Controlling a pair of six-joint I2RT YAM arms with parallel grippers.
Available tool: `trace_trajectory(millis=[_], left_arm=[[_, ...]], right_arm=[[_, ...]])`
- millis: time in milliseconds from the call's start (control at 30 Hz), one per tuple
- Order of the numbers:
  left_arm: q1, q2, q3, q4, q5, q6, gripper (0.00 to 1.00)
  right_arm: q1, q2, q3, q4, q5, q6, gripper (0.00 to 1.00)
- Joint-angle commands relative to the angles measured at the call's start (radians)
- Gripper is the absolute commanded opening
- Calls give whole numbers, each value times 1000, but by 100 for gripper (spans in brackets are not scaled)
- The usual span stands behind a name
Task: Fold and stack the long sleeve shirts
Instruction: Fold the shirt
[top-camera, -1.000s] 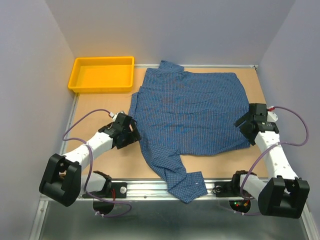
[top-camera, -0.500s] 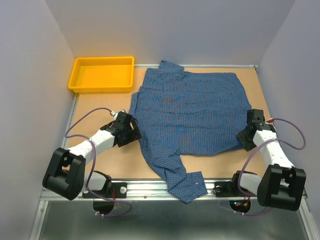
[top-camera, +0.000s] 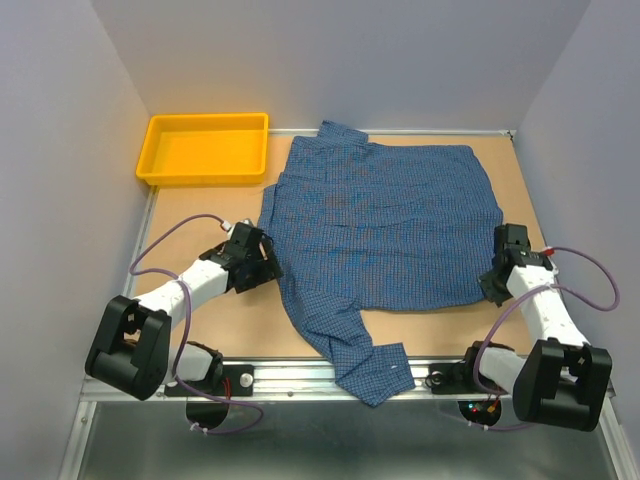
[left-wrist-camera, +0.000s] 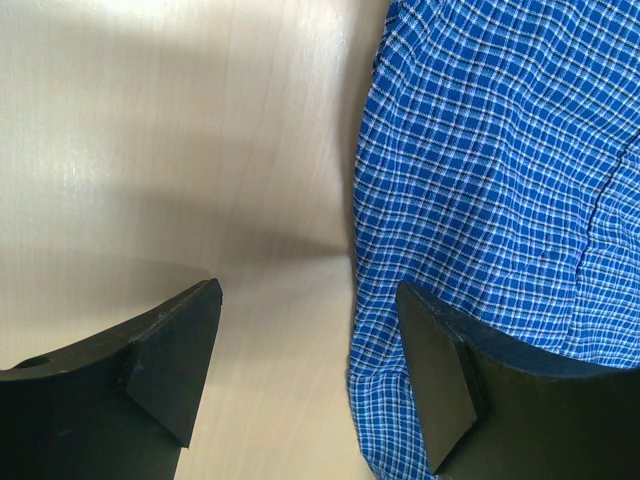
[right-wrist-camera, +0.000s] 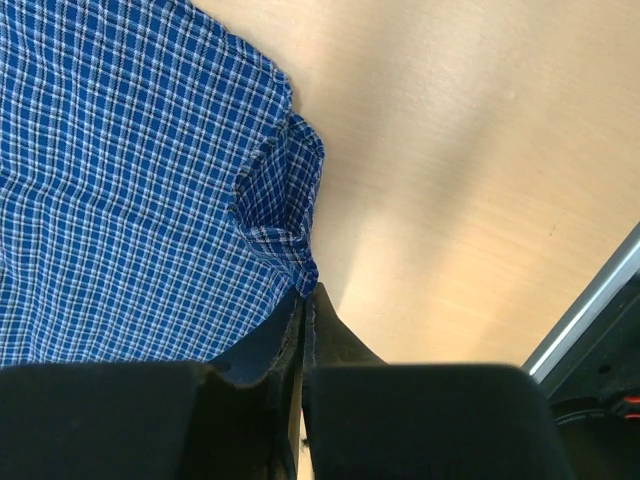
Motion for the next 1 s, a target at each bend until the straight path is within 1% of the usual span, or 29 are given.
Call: trace_trajectory(millis=[0,67,100,200,233,433,700,800,833,900,967], left_arm=[[15,-1,-1,20,9,-1,81],[17,-3,-8,21,16,-15,78],[17,-1,-10,26,23,-21,75],[17,11,-24,48,27,-44,71],[17,20,-21,52,61,-49,69],[1,69,8,71,89,-61,67],[-66,163,10,48,59,-88,61],[-72,198,13,34,61,-82,55],[-71,206,18,31,63,-82,51],[-72,211,21,20,63,-85,46],[-74,220,28,14,67,-81,36]], right_arm=[[-7,-43,66,-42,18,15,1],[-7,-55,83,-43,2,1,1],[-7,-63,89,-44,-2,-13,0],[-7,-65,114,-42,-10,-38,1],[-7,-63,123,-40,-22,-42,1],[-7,-80,117,-7,-64,-73,1],[-6,-123,118,18,-119,-79,1],[-6,-129,118,22,-128,-81,1],[-4,-135,118,24,-130,-81,1],[-4,-141,117,24,-130,-84,1],[5,-146,118,24,-127,-84,1]])
